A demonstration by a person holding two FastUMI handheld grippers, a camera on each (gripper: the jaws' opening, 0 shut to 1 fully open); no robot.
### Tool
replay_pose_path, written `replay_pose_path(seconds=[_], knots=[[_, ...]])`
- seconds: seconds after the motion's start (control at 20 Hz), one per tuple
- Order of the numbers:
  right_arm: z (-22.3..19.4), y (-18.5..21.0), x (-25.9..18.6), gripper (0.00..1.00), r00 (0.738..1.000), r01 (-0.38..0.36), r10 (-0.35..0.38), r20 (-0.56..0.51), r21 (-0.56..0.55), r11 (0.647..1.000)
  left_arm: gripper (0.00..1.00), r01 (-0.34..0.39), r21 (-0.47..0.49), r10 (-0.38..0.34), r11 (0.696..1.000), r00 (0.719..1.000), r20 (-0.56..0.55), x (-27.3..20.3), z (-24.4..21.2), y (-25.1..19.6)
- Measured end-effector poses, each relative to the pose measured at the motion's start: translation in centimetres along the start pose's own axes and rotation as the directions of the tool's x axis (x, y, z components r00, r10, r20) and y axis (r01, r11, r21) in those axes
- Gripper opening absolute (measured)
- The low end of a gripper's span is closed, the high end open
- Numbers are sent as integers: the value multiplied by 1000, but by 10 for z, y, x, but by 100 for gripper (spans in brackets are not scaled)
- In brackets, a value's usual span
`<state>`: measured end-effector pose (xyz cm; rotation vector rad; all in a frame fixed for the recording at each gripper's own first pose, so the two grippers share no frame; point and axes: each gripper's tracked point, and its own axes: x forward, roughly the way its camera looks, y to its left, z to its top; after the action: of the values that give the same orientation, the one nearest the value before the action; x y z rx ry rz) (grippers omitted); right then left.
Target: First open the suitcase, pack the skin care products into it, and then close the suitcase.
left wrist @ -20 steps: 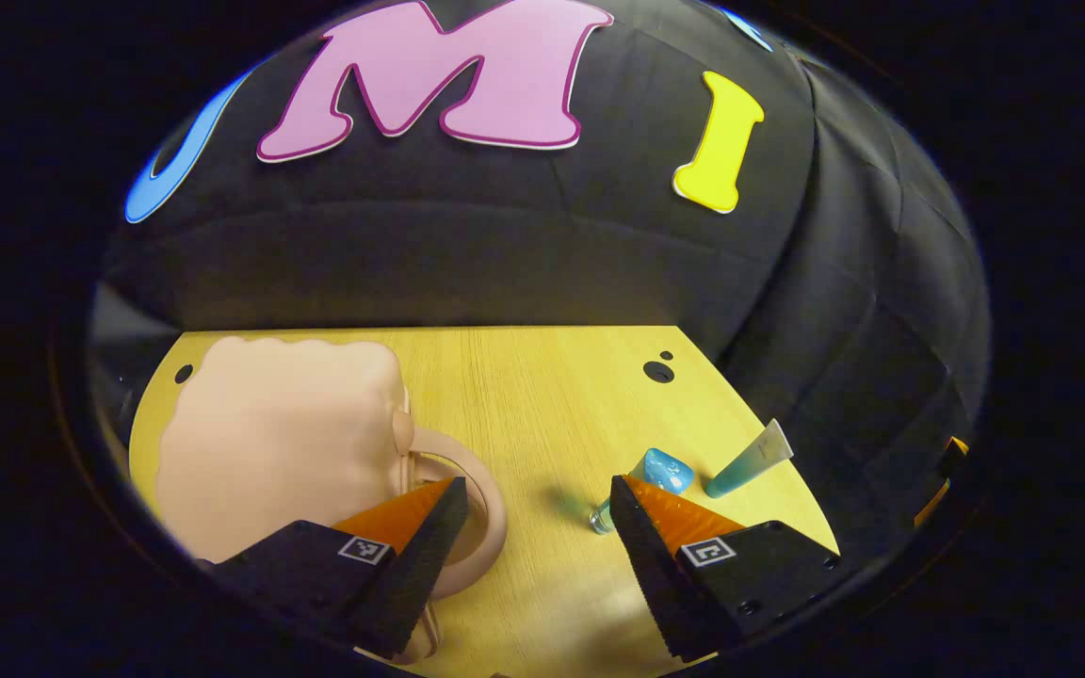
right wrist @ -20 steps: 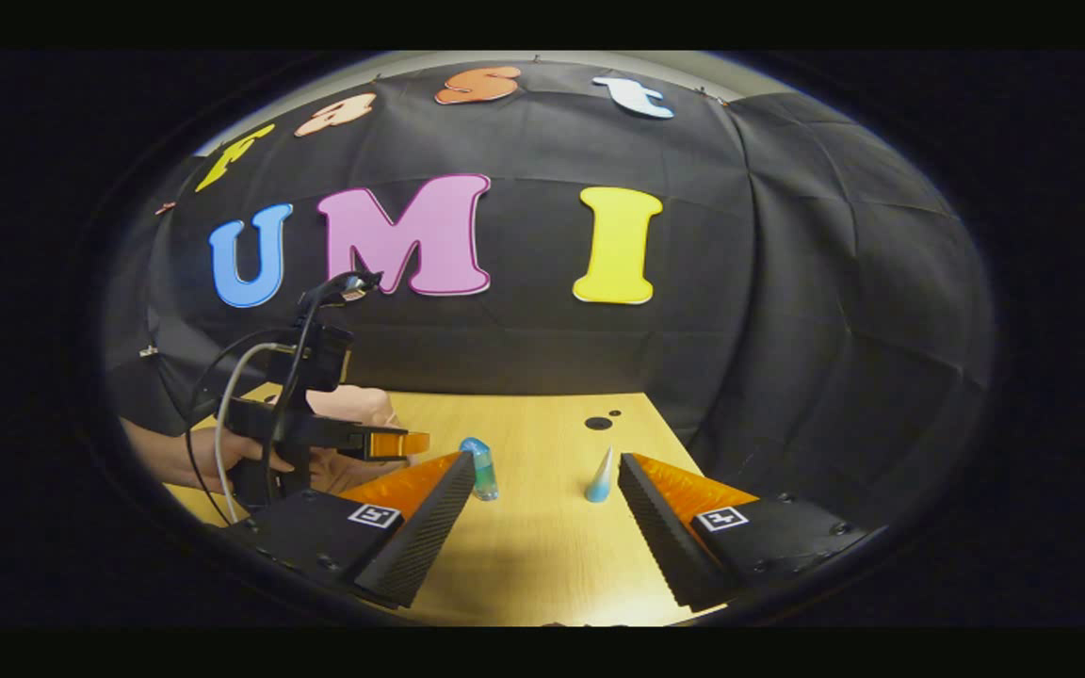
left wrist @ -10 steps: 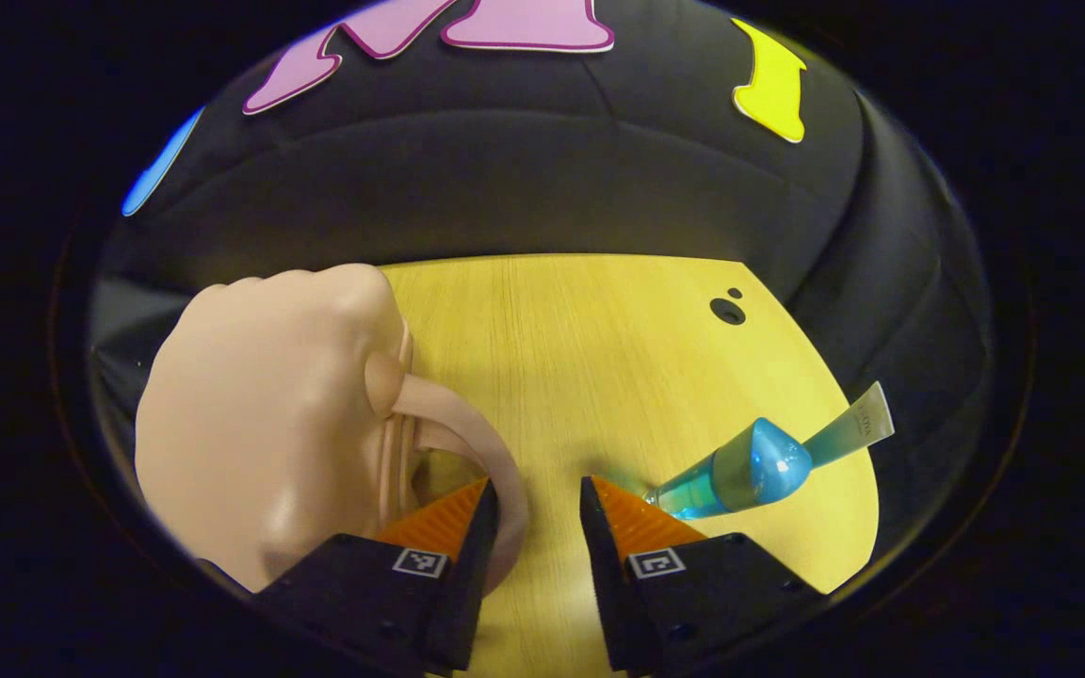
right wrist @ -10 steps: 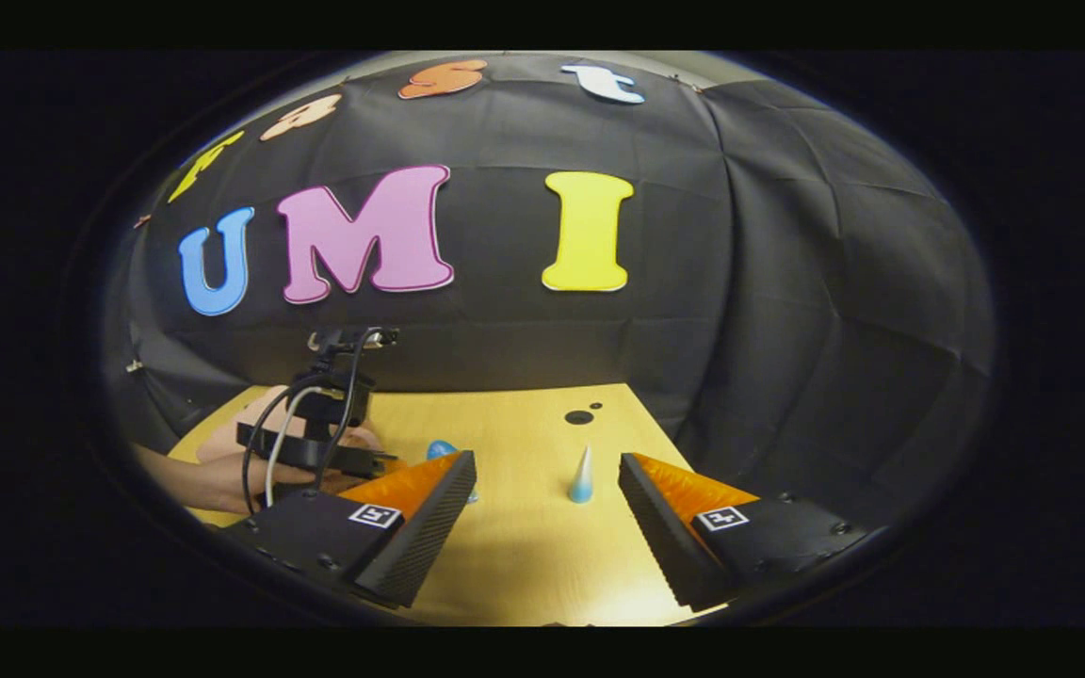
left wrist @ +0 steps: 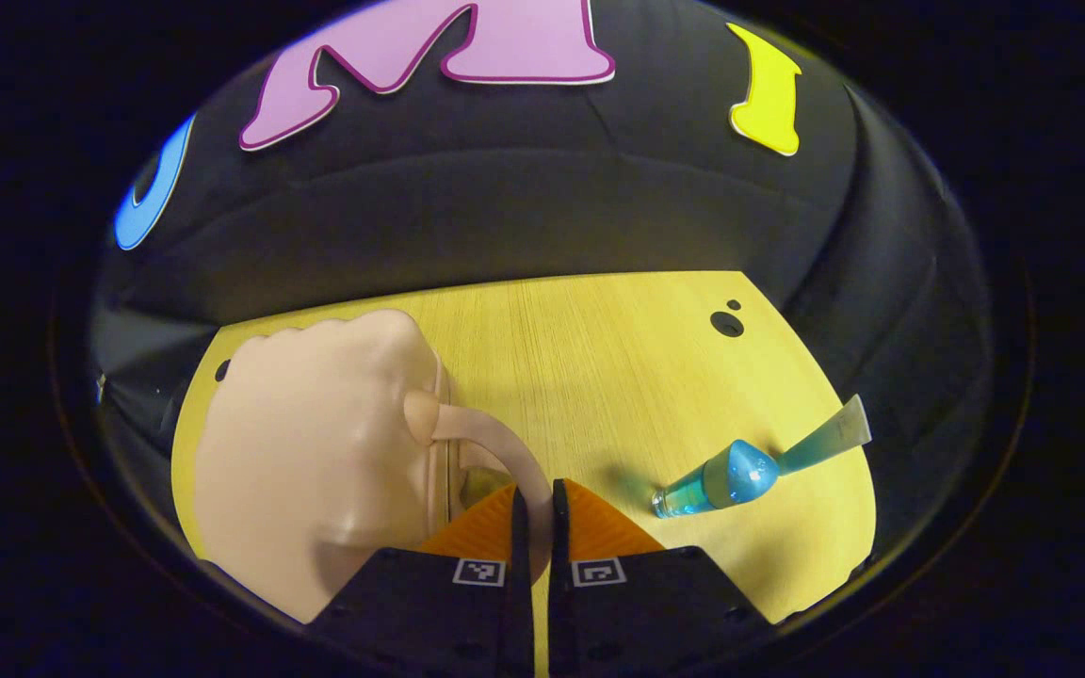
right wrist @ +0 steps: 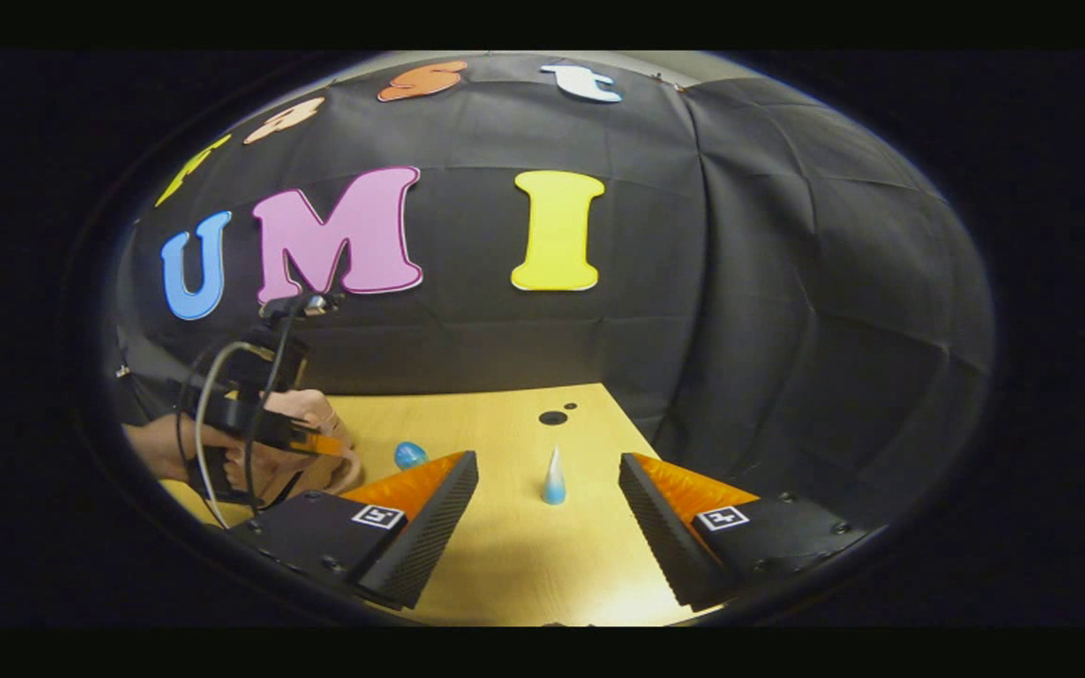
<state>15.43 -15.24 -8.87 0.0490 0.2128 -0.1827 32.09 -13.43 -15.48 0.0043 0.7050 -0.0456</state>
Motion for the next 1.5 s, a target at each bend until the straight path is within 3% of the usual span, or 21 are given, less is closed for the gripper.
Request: replay_pose_path(seconds=[0.15,0.45,0.8,0.95,1.05,1.25,1.5], knots=[[0,25,4,96,998,-68,68,-3,12,998,11,-28,38,26,999,998,53,-48,37,31],[6,61,10,96,983,-182,183,25,-46,982,11,-67,5,66,998,993,93,-125,82,125],[12,72,9,96,991,-129,131,32,-51,990,11,-140,-19,141,990,978,153,-168,83,283],[18,74,12,96,995,-94,95,35,-34,995,11,-290,11,284,957,943,171,-167,71,381],[17,75,14,96,997,-66,67,32,-51,997,11,-346,6,342,938,929,145,-157,53,433],[13,80,9,96,1000,-15,15,5,13,1000,9,-351,-64,356,934,924,137,-113,16,505],[-20,88,13,96,996,5,-7,-91,-19,1000,9,-314,-118,323,942,944,66,-46,-46,569]])
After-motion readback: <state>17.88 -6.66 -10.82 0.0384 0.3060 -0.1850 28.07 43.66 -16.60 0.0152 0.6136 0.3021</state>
